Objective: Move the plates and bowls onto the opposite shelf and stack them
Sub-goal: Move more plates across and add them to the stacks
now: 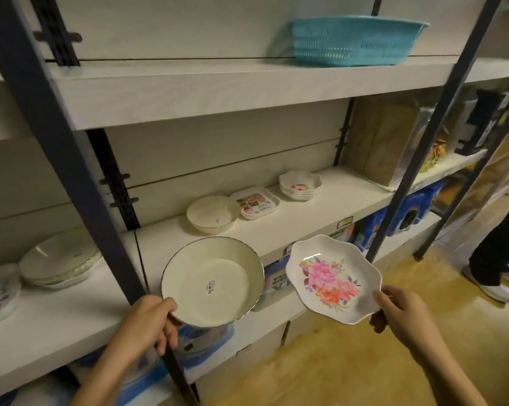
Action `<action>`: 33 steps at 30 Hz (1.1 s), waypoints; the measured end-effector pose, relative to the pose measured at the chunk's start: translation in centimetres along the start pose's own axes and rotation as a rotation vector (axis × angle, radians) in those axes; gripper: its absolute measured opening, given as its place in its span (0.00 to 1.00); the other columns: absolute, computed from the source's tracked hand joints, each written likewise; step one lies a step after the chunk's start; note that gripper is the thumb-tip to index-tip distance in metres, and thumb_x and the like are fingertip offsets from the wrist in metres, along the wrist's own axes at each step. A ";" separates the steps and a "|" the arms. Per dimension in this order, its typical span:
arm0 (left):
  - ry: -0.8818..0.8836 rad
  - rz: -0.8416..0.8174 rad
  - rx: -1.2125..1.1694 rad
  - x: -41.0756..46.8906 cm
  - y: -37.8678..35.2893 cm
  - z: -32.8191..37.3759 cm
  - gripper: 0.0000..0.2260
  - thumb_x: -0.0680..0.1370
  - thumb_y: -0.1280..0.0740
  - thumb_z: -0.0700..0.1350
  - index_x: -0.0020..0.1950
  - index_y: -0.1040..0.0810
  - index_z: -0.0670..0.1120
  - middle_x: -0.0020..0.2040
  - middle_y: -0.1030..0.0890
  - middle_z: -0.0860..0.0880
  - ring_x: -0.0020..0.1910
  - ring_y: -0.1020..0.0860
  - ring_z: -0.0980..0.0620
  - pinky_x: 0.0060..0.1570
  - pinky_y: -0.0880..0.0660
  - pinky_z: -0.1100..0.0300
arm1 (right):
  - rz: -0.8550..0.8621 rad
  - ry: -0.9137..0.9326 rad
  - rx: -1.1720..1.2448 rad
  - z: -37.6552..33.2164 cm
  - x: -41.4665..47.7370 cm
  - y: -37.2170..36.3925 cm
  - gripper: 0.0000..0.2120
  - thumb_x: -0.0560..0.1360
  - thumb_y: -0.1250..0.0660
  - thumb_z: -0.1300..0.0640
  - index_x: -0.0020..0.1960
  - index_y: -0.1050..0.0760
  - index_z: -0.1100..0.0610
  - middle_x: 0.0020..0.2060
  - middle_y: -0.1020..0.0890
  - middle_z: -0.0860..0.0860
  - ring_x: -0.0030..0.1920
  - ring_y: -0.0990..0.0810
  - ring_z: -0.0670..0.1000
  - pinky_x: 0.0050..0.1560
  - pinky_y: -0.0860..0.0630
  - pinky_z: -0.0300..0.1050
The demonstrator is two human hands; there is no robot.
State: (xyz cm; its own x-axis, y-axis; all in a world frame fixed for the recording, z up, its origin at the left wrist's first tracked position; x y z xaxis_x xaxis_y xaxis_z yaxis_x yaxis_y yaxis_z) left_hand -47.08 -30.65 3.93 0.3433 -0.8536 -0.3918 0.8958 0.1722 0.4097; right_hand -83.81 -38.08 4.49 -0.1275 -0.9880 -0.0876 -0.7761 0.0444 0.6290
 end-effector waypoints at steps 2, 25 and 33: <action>0.014 0.032 0.004 1.6 -1.1 0.6 0.15 0.79 0.45 0.39 0.33 0.29 0.38 0.19 0.25 0.42 0.14 0.34 0.50 0.17 0.39 0.65 | -0.021 0.015 0.017 -0.3 2.8 -0.3 0.15 0.78 0.41 0.62 0.35 0.24 0.61 0.18 0.21 0.53 0.21 0.24 0.48 0.28 0.32 0.42; 0.236 0.416 -0.275 19.3 -4.0 6.8 0.16 0.79 0.43 0.41 0.32 0.27 0.40 0.17 0.34 0.52 0.18 0.39 0.55 0.20 0.43 0.66 | -0.407 0.207 -0.106 -5.5 29.1 -6.8 0.14 0.77 0.38 0.58 0.34 0.26 0.61 0.20 0.19 0.50 0.23 0.23 0.46 0.38 0.27 0.49; 0.324 0.512 -0.232 25.6 -4.8 7.8 0.17 0.78 0.42 0.42 0.29 0.30 0.42 0.12 0.35 0.53 0.12 0.40 0.58 0.18 0.45 0.70 | -0.492 0.272 -0.133 -6.9 33.2 -7.6 0.13 0.78 0.39 0.57 0.37 0.25 0.59 0.20 0.19 0.50 0.22 0.22 0.43 0.35 0.28 0.43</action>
State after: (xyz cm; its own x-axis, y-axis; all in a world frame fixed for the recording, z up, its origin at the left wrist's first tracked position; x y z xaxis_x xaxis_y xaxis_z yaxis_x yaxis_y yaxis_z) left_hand -44.78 -57.16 -1.62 0.7784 -0.4502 -0.4375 0.6216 0.6504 0.4365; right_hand -77.90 -72.21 2.12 0.4063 -0.8907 -0.2038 -0.6170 -0.4320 0.6578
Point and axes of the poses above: each hand's wrist, its own x-axis towards the middle knuckle, its own y-axis out of the back of the hand, z = x × y, the point moved 3 cm from there along x, towards the middle knuckle
